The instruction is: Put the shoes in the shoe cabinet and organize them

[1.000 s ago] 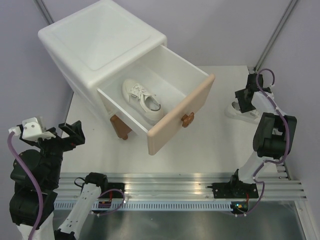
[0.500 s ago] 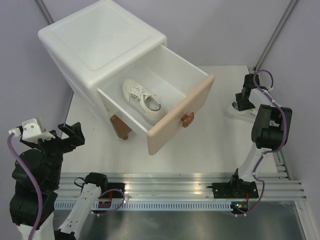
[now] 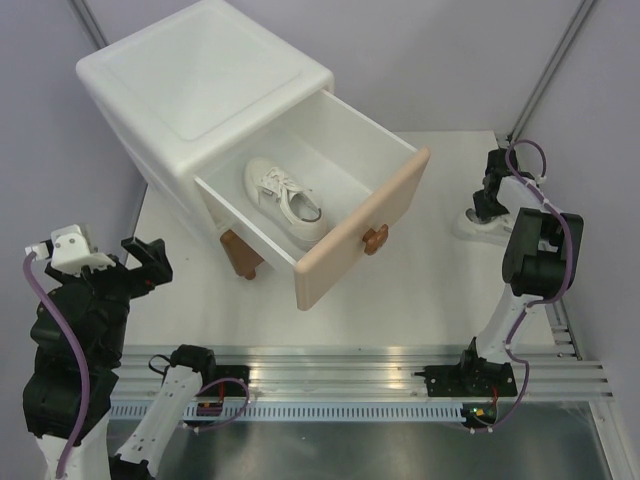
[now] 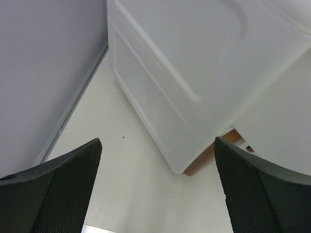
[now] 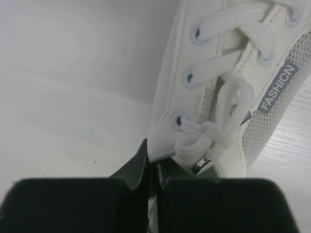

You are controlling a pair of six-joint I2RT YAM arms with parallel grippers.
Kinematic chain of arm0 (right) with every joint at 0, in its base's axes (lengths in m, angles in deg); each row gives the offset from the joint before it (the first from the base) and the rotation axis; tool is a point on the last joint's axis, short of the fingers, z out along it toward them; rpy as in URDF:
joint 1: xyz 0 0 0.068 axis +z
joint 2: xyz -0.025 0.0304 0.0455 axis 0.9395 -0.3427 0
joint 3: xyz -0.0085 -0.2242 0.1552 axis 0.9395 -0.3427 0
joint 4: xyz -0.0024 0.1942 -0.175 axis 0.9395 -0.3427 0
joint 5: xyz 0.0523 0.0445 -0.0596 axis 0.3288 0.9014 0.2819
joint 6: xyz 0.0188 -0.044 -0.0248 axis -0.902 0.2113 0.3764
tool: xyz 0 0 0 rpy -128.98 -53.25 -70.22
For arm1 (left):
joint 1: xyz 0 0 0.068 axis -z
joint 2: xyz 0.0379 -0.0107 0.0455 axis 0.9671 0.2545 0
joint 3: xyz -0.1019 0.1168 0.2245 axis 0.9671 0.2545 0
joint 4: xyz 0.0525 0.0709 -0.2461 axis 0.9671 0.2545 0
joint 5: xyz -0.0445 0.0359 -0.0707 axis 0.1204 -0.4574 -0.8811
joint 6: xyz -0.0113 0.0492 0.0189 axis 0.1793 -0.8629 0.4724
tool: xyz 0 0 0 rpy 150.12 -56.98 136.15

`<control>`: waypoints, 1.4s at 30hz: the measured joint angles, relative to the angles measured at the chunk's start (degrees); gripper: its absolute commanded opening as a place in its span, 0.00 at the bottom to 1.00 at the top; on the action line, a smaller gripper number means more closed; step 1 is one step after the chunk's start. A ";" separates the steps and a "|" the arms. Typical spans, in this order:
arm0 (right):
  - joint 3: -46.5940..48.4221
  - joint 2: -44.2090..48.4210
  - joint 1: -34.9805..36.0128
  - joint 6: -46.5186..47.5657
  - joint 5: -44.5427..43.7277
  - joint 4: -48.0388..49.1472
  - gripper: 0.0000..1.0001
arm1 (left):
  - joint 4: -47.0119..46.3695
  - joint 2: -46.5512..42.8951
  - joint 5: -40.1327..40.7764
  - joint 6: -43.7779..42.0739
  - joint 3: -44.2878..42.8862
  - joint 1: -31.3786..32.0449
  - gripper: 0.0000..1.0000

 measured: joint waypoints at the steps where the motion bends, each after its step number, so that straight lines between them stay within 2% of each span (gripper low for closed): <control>1: 0.00 0.09 0.04 0.26 -0.13 -0.04 0.01 | -0.04 0.07 0.00 -0.09 0.00 0.00 1.00; 9: 0.02 4.17 1.11 8.26 -1.86 -2.67 0.01 | -1.11 1.49 -0.17 -0.70 -0.42 0.00 1.00; 19: 1.38 17.55 3.43 24.30 -0.09 -2.75 0.00 | -3.17 3.30 -0.48 -1.81 -0.59 0.00 1.00; 29: 14.19 20.79 6.40 42.80 4.17 -5.64 0.00 | -3.82 3.30 -0.87 -1.84 -0.74 0.00 1.00; 38: 28.37 23.71 9.75 54.05 7.48 -7.48 0.01 | -4.22 3.69 -1.90 -1.81 -1.11 0.00 1.00; 42: 31.54 25.05 12.81 57.92 8.17 -6.45 0.01 | -4.68 4.39 -2.19 -1.81 -1.18 0.00 1.00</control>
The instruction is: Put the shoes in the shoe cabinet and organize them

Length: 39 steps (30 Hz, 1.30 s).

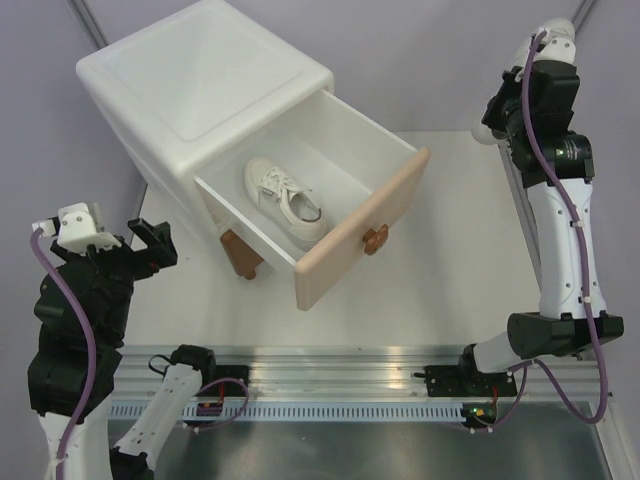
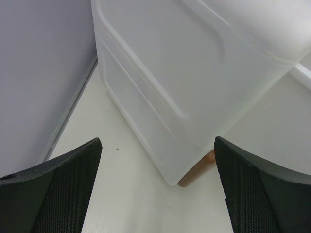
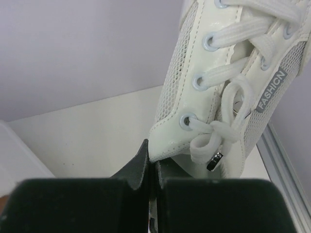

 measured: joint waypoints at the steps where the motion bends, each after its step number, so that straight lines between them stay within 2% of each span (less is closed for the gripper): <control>1: 0.92 0.24 1.05 0.81 0.00 -0.04 0.00 | -0.07 0.17 -0.02 0.00 0.00 0.00 1.00; 6: 5.18 0.83 5.16 4.52 2.10 1.22 0.00 | -0.28 0.94 -0.04 0.00 -0.37 0.00 1.00; 23: 14.40 1.16 15.74 8.59 20.48 2.40 0.01 | -1.20 1.70 -0.04 0.02 -0.76 0.00 0.99; 39: 16.11 -2.21 29.70 8.74 34.99 2.29 0.00 | -1.29 2.82 0.00 0.00 -0.79 0.00 0.99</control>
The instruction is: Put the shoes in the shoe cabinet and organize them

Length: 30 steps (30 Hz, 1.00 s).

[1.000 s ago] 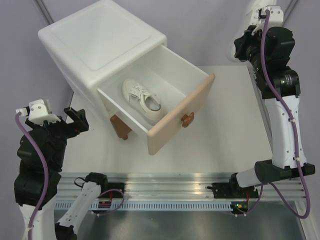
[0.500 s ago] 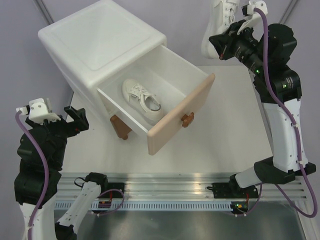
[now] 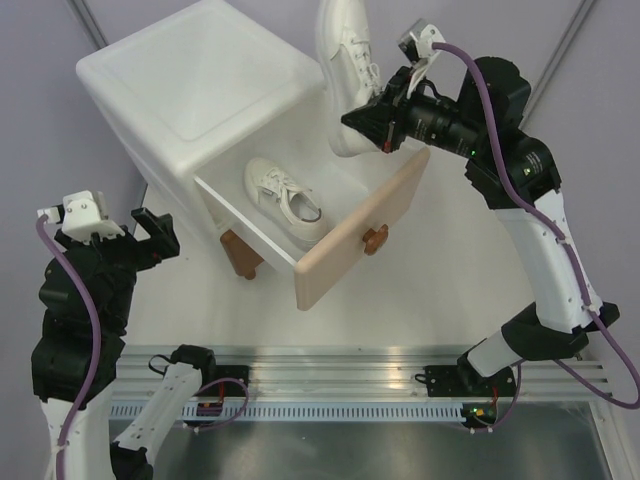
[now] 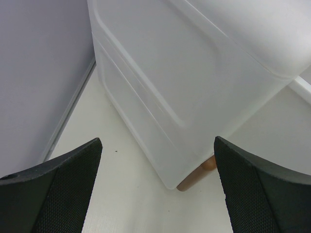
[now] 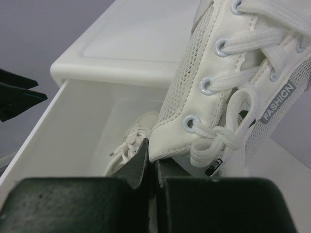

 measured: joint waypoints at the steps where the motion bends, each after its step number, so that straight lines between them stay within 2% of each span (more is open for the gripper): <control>1: -0.02 -0.31 1.07 -0.02 0.55 -0.02 0.00 | -0.02 0.09 0.02 0.00 0.00 0.00 0.98; 12: -3.61 -1.29 7.63 4.09 3.76 -7.72 0.01 | -0.15 2.01 0.76 -1.07 -0.90 0.00 0.99; 22: -9.42 -0.33 9.25 12.17 -5.57 -13.46 0.01 | -1.81 4.70 3.17 -2.60 -1.18 -0.02 0.99; 30: -11.52 0.52 10.43 16.13 -8.15 -14.43 0.01 | -2.78 6.08 3.30 -2.80 -2.82 0.00 0.99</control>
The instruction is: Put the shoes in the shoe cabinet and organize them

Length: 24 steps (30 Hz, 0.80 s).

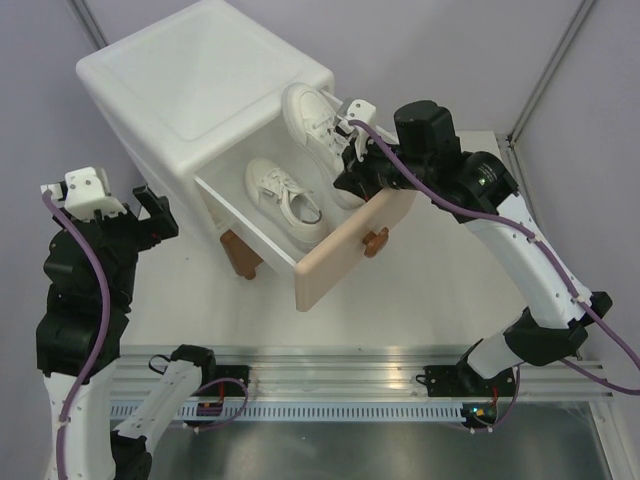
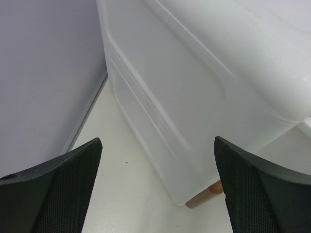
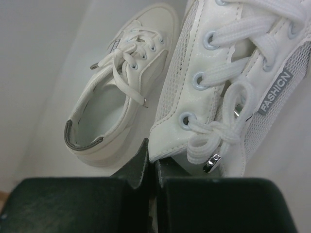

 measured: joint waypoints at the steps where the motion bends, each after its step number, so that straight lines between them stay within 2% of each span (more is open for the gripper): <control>1: 0.00 0.00 0.00 0.22 -0.13 -0.22 0.00 | -0.22 -0.28 0.07 0.00 0.00 0.00 0.99; 11: 0.57 -0.22 0.26 1.88 0.96 -1.95 0.01 | -5.40 -2.34 2.32 -1.51 2.29 0.00 0.99; 24: -1.33 1.79 0.37 -3.04 2.27 -3.63 0.00 | -13.05 -2.67 6.21 -4.50 3.41 0.00 1.00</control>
